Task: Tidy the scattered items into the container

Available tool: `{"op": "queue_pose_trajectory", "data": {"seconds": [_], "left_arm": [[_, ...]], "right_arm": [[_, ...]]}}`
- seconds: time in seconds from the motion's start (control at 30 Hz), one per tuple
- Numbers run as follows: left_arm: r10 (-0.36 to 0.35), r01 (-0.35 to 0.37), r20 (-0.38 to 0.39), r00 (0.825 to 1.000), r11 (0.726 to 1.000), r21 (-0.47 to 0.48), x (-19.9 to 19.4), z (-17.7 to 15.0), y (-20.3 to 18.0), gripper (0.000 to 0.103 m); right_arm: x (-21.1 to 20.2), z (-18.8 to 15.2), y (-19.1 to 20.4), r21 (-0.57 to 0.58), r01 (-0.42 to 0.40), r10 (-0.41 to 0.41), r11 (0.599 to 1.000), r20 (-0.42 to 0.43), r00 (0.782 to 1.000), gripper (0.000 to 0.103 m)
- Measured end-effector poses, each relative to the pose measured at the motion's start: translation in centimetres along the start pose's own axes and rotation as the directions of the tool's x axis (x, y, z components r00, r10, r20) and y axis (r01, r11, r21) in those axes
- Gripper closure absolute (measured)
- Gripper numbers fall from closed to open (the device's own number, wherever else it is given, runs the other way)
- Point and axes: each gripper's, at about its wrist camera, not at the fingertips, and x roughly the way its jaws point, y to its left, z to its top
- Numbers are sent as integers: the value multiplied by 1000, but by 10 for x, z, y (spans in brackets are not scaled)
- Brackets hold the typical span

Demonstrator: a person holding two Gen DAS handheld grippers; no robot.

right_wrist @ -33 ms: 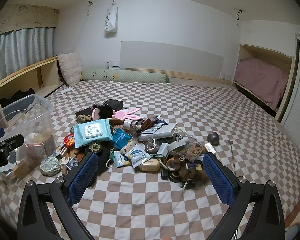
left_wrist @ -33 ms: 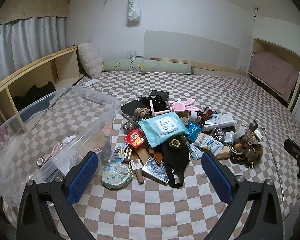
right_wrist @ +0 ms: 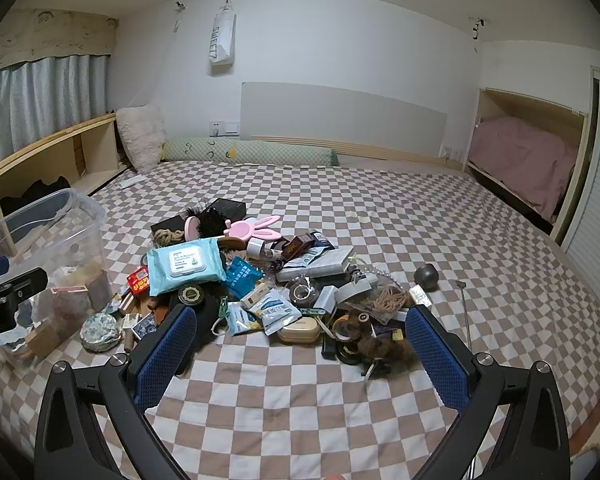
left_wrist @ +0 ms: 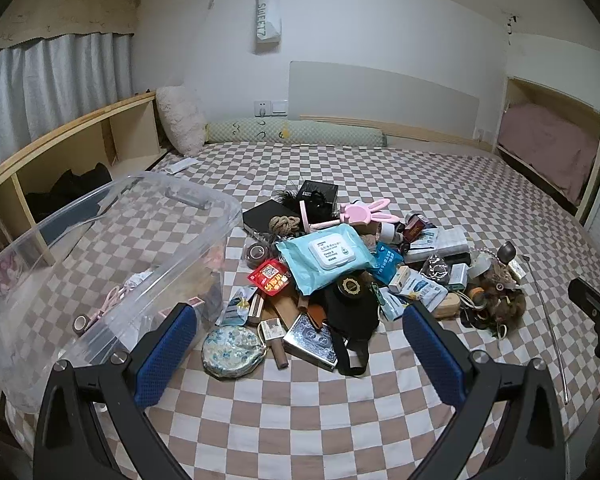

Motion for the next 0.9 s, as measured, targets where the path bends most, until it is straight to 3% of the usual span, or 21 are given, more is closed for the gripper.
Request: {"op": "queue_pose_trajectory", "data": {"seconds": [0.17, 0.33, 0.9], "left_arm": [[-26, 26, 9, 1000, 999, -20, 0, -2, 9, 0], [0, 0, 8, 1000, 1000, 6, 0, -1, 3, 0], [-13, 13, 1, 1000, 1000, -4, 1, -1, -3, 0]], "right_arm": [[-1, 0, 3, 3, 4, -4, 1000, 0, 1000, 0], [1, 0, -2, 9, -3, 2, 1000, 6, 1000, 0], [0, 0, 0, 8, 3, -3, 1000, -4, 1000, 0]]}}
